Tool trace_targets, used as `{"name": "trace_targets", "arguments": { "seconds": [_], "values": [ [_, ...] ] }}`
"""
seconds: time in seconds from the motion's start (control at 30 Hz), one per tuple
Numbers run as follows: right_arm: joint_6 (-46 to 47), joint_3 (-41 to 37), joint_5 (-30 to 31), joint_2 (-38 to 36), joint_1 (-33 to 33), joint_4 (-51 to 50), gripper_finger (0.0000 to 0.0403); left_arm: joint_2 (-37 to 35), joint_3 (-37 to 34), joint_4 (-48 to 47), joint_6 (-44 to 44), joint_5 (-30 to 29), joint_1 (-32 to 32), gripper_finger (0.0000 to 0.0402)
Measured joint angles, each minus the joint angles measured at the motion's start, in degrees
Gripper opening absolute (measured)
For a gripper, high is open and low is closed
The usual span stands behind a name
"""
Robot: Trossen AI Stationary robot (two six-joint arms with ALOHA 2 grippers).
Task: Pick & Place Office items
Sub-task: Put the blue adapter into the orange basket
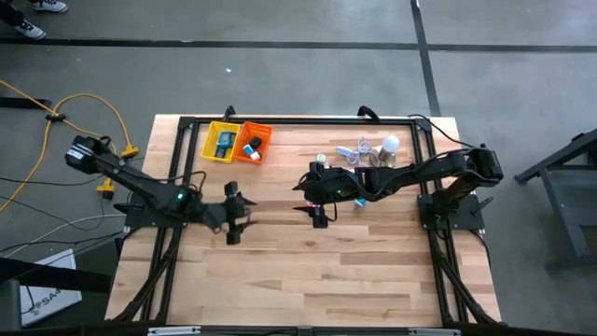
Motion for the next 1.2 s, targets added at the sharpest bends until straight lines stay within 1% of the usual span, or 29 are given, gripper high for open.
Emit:
{"name": "trace_targets", "arguments": {
  "seconds": [0.13,0.3,1.2],
  "values": [
    [0.02,0.02,0.00,0.00,0.01,0.00,0.0251,0.00,0.00,4.14,4.76,-2.91,-3.76,0.0249],
    [0.02,0.00,-0.02,0.00,0.01,0.00,0.0251,0.00,0.00,4.43,4.81,-5.36,-5.02,0.0249],
    [0.02,0.02,-0.02,-0.02,-0.01,0.39,0.0251,0.02,0.00,4.67,4.45,-5.33,-4.80,0.0249]
  ]
}}
